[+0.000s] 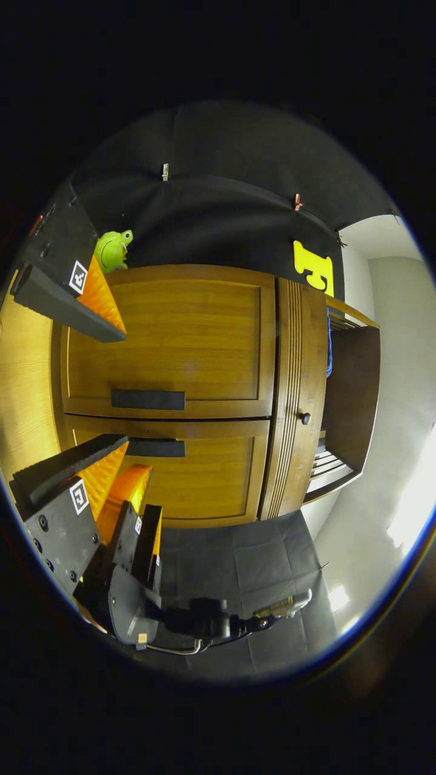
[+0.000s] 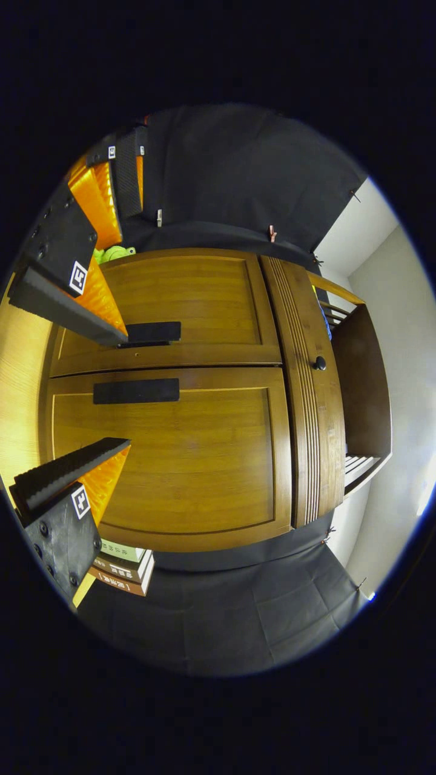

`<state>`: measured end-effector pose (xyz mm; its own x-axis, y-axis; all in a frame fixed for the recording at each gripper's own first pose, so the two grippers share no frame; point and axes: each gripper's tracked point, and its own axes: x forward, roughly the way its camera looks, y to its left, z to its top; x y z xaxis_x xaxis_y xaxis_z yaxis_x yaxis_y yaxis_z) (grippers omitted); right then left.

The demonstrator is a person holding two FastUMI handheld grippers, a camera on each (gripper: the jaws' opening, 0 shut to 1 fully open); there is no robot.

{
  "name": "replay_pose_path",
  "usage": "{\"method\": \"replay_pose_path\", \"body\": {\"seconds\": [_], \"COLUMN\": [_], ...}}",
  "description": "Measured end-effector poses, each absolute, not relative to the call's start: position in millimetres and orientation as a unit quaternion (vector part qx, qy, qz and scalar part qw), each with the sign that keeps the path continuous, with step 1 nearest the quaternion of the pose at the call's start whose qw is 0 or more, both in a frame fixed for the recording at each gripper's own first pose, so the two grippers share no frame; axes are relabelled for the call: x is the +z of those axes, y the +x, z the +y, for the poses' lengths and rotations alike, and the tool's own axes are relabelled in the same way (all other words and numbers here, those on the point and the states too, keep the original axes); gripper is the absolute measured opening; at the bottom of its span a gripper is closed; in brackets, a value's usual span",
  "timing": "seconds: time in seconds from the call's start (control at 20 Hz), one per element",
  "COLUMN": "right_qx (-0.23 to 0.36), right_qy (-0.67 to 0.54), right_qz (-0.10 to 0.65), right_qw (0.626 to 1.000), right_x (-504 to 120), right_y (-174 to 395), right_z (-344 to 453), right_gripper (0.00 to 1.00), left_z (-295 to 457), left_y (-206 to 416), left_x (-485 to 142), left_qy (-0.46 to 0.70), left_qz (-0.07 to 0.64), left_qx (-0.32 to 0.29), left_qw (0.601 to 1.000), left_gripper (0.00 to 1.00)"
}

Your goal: Open the right door of the double-door shoe cabinet with the right hand, and open the left door with the left hand.

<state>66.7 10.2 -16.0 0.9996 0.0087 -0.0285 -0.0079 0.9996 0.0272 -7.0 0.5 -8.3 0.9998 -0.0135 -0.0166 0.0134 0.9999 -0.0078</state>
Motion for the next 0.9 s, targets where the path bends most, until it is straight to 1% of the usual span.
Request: {"method": "replay_pose_path", "body": {"seconds": [0.1, 0.15, 0.2, 0.35, 0.4, 0.45, 0.5, 0.6, 0.65, 0.75, 0.8, 0.85, 0.9], "right_qx": [-0.004, -0.007, -0.008, -0.016, -0.021, -0.025, -0.027, -0.040, -0.041, -0.041, -0.046, -0.050, -0.052], "right_qy": [0.006, 0.003, 0.001, -0.005, -0.010, -0.015, -0.018, -0.026, -0.024, -0.015, -0.013, -0.014, -0.015], "right_qz": [0.012, 0.016, 0.019, 0.021, 0.021, 0.019, 0.016, 0.015, 0.019, 0.030, 0.033, 0.037, 0.043], "right_qw": [1.000, 1.000, 1.000, 1.000, 1.000, 0.999, 0.999, 0.999, 0.999, 0.999, 0.998, 0.998, 0.998], "right_x": [-19.7, -24.4, -26.4, -34.3, -35.0, -34.9, -35.2, -37.3, -39.8, -47.2, -49.8, -52.6, -55.5], "right_y": [81.0, 87.6, 95.0, 113.1, 117.4, 122.4, 128.6, 139.0, 143.2, 150.5, 153.7, 156.7, 158.0], "right_z": [10.6, 10.6, 12.4, 12.3, 11.1, 11.1, 11.9, 8.7, 9.0, 13.4, 12.0, 10.3, 8.9], "right_gripper": [0.98, 1.00, 0.98, 0.98, 0.99, 0.95, 0.94, 0.93, 0.88, 0.89, 0.79, 0.67, 0.68], "left_z": [3.0, 3.4, 4.7, 6.7, 7.7, 7.5, 7.4, 8.0, 8.8, 9.6, 9.8, 10.9, 11.8], "left_y": [-7.2, -7.6, -7.8, -7.8, -7.6, -7.7, -8.2, -9.4, -10.7, -12.3, -12.1, -12.3, -12.7], "left_x": [-9.5, -11.6, -12.3, -13.6, -13.3, -14.2, -13.2, -13.4, -15.0, -17.6, -18.2, -20.7, -21.4], "left_qy": [-0.003, -0.003, -0.004, -0.004, -0.003, -0.001, 0.000, 0.000, -0.001, -0.004, -0.005, -0.005, -0.005], "left_qz": [0.008, 0.009, 0.009, 0.011, 0.012, 0.012, 0.011, 0.010, 0.010, 0.013, 0.015, 0.017, 0.019], "left_qx": [-0.008, -0.009, -0.009, -0.010, -0.010, -0.011, -0.013, -0.015, -0.017, -0.018, -0.019, -0.018, -0.018], "left_qw": [1.000, 1.000, 1.000, 1.000, 1.000, 1.000, 1.000, 1.000, 1.000, 1.000, 1.000, 1.000, 1.000], "left_gripper": [0.95, 0.95, 0.95, 0.95, 0.95, 0.95, 0.94, 0.95, 0.95, 0.95, 0.95, 0.95, 0.95]}}
